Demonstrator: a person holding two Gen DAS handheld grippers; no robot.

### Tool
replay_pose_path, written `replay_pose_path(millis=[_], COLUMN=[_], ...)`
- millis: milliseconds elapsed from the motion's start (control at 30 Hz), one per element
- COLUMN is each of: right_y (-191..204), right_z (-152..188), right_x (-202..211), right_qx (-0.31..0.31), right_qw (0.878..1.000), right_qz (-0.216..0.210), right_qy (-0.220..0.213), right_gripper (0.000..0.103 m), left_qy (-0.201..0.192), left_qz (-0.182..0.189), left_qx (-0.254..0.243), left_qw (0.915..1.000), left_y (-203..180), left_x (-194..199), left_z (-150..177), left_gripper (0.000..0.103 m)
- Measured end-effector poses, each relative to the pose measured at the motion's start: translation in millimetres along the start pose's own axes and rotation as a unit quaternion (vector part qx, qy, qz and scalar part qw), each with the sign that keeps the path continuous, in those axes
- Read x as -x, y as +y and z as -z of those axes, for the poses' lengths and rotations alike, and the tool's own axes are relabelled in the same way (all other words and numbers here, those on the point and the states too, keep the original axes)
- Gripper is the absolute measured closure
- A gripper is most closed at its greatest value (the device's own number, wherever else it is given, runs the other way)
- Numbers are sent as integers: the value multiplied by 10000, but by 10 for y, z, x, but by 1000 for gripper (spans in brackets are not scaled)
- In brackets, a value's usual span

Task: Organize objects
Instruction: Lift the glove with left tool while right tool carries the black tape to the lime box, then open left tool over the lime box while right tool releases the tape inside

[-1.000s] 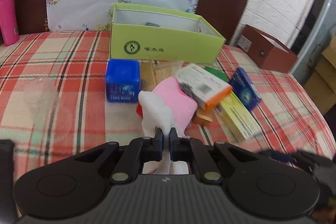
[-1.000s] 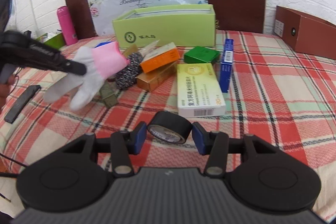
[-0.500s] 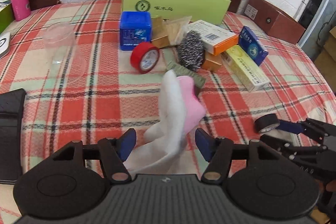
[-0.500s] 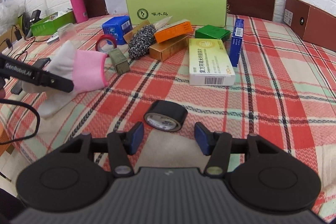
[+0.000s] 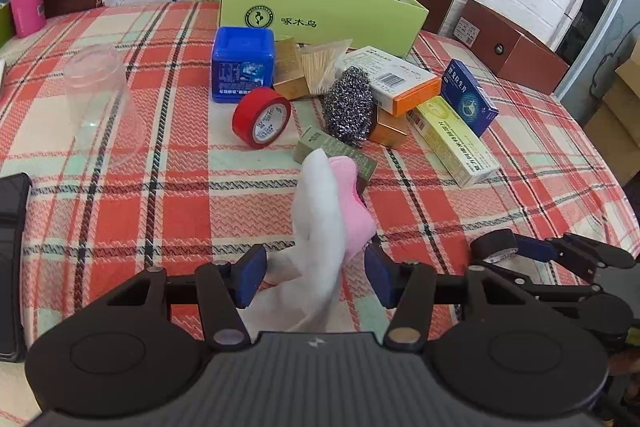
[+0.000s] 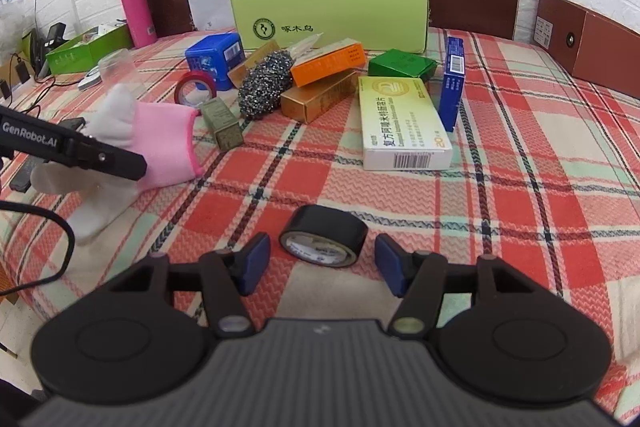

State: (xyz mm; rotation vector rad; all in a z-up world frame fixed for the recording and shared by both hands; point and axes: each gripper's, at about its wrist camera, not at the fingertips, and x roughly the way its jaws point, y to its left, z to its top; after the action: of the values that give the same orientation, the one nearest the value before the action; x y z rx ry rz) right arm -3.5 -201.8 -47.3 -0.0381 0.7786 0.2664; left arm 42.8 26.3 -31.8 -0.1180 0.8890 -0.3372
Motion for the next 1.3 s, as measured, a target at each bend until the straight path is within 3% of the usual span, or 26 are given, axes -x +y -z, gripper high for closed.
replay_pose_path(millis=[33,100,200,333,467,767,867,1033,1300], right_y=[7,5,-7,-9,-27,-193,-264,-355,-527], right_z=[-2,-14,-45,-124,-347,-1170,-1489,-2051,-2710], right_x=[-6,-11,-11,44,180,396,312,-6,-990], right_qx=[19,24,-9,-8,-20,-33,-160,-216,-337], right_qw=[10000,10000,10000,9998,9988,9908,9879,9863,9906], right_qz=[25,30,-17,-182,-335,-618,-724,-486,42], right_qy=[-5,1,20,-48,-365,-1202,-1361,-1559,-1327], right_gripper=[50,56,57,57,57,57,57,57,57], left_qy=[7,53,102,-126,-730,-1627,-1743,-1820,-1574], left_qz=[-13,33,211,393,607,829,768,341,-170], left_qx=[-14,-44,80,77,-28,-217,-163,52,211], left_qw=[10000,10000,9997,9991,9955,9829,9816,9827,9872], left_y=[1,12,27,-26,-106,-276,-274,-196,11], left_x=[1,-2,4,132,395,610,503,101,-795], left_z=[-4,-20,-52,-175,-472,-1308,-1650,-2228,-2898], left_gripper=[51,80,93,95,95,95,95,95,95])
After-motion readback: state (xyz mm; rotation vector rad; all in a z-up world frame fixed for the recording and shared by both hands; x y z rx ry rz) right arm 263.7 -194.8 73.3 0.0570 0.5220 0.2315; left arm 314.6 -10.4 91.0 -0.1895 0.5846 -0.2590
